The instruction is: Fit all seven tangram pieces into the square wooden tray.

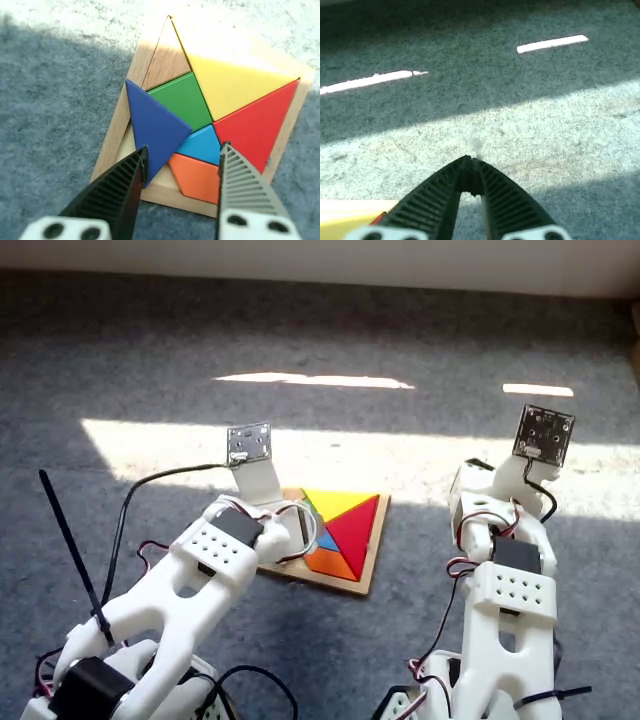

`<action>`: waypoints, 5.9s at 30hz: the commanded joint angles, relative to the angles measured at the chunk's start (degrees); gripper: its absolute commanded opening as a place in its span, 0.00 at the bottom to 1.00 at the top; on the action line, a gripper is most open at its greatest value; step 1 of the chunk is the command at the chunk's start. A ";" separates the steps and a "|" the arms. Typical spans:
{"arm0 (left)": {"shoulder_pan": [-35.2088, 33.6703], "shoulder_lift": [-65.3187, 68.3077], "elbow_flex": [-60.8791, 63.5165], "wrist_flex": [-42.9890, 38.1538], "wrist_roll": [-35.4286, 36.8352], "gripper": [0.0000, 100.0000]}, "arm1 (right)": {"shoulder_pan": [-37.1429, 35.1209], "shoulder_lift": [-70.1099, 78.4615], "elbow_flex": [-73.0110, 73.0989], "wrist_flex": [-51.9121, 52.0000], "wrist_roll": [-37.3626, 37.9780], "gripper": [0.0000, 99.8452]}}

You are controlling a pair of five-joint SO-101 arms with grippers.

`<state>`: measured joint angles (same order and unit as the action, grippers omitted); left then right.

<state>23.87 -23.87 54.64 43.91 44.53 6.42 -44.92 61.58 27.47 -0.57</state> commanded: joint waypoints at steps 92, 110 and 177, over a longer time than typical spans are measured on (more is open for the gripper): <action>-16.92 28.53 -22.55 3.87 9.93 0.00 | -0.40 -1.89 -0.31 -1.36 1.05 0.01; -24.84 22.20 -29.05 14.68 10.11 0.32 | -0.40 -1.89 -0.31 -1.45 1.05 0.01; -5.67 30.46 -38.81 29.19 -40.26 0.00 | -0.40 -1.89 -0.31 -1.45 1.05 0.01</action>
<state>16.04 6.99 16.57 72.92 0.66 6.33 -44.92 61.58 27.38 -0.04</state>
